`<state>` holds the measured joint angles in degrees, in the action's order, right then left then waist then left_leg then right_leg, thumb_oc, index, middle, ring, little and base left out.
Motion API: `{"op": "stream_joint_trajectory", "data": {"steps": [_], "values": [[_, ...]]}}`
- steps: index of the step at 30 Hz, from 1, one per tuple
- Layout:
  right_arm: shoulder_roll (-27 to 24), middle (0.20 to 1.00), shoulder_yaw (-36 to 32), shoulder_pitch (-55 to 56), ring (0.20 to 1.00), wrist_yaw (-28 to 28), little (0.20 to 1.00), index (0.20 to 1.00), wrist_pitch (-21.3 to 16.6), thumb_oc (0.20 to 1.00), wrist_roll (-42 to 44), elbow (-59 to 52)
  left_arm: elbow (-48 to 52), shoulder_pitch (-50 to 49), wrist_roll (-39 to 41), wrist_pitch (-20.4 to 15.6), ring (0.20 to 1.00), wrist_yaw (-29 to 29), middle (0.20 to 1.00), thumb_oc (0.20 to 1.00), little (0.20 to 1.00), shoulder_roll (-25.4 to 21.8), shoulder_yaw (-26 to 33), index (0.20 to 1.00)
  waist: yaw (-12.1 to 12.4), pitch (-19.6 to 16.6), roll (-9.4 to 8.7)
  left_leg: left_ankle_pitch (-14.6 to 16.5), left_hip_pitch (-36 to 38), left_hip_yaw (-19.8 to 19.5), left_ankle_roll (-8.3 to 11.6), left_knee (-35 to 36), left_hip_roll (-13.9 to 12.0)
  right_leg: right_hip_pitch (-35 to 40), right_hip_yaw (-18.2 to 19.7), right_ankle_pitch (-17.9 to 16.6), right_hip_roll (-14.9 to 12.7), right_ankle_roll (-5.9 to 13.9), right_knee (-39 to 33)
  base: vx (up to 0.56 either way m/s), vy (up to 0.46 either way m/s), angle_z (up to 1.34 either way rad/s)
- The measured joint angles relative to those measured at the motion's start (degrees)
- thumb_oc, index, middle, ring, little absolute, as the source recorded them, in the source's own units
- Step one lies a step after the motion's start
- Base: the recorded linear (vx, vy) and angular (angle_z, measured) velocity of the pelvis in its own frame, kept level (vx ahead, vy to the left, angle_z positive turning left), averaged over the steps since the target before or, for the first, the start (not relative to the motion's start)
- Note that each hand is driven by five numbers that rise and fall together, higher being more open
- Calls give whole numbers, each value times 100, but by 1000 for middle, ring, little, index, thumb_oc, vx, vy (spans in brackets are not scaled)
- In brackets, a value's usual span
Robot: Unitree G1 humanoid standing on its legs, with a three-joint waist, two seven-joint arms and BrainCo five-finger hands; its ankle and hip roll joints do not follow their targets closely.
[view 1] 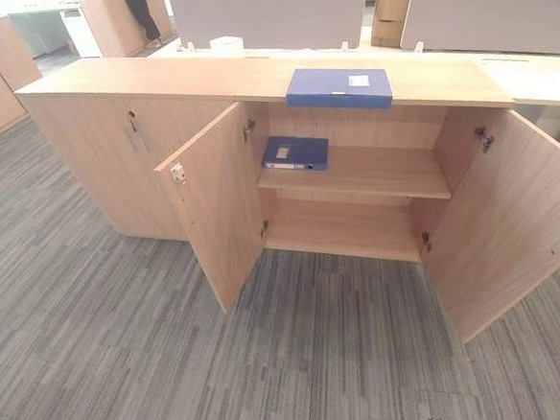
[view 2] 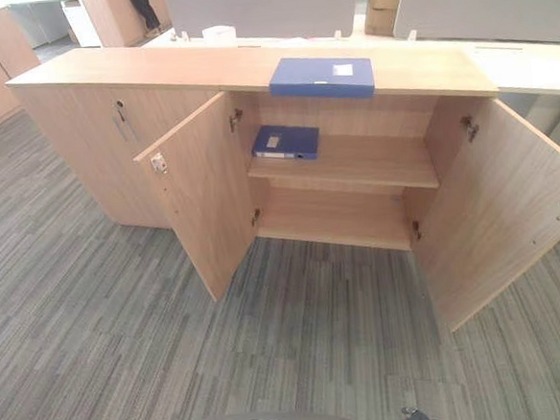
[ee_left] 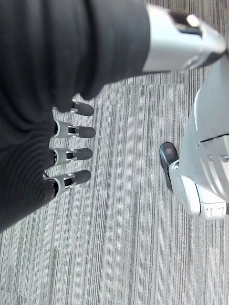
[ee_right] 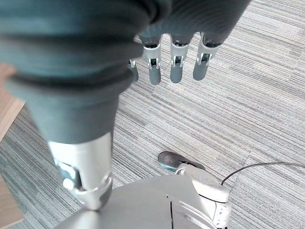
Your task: Put the empty folder in the office cabinet
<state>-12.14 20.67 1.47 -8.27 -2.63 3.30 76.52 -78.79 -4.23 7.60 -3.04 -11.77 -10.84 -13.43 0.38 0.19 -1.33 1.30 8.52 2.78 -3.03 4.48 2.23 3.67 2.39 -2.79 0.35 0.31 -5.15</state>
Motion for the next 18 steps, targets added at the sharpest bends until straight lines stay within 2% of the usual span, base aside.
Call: {"op": "stream_joint_trajectory", "data": {"steps": [13, 18], "values": [[-1, 1000, 124, 8, 1000, 7, 1000, 1000, 0, 1000, -54, 0, 4, -3, 1, 0, 1000, 32, 1000, 1000, 1000, -18, 4, 1000, 6, 38, -17, 0, -7, 1, 1, -1, -11, -7, -3, 4, 6, -2, -2, 5, -21, 0], [-30, 1000, 204, -45, 1000, 40, 1000, 1000, -2, 1000, -241, -51, 25, 24, 16, -2, 1000, 100, 1000, 1000, 1000, -26, 10, 1000, 5, 165, -48, -9, -154, 18, 28, -58, -32, -98, 7, 19, 23, 24, 0, -98, -60, -2]]}}
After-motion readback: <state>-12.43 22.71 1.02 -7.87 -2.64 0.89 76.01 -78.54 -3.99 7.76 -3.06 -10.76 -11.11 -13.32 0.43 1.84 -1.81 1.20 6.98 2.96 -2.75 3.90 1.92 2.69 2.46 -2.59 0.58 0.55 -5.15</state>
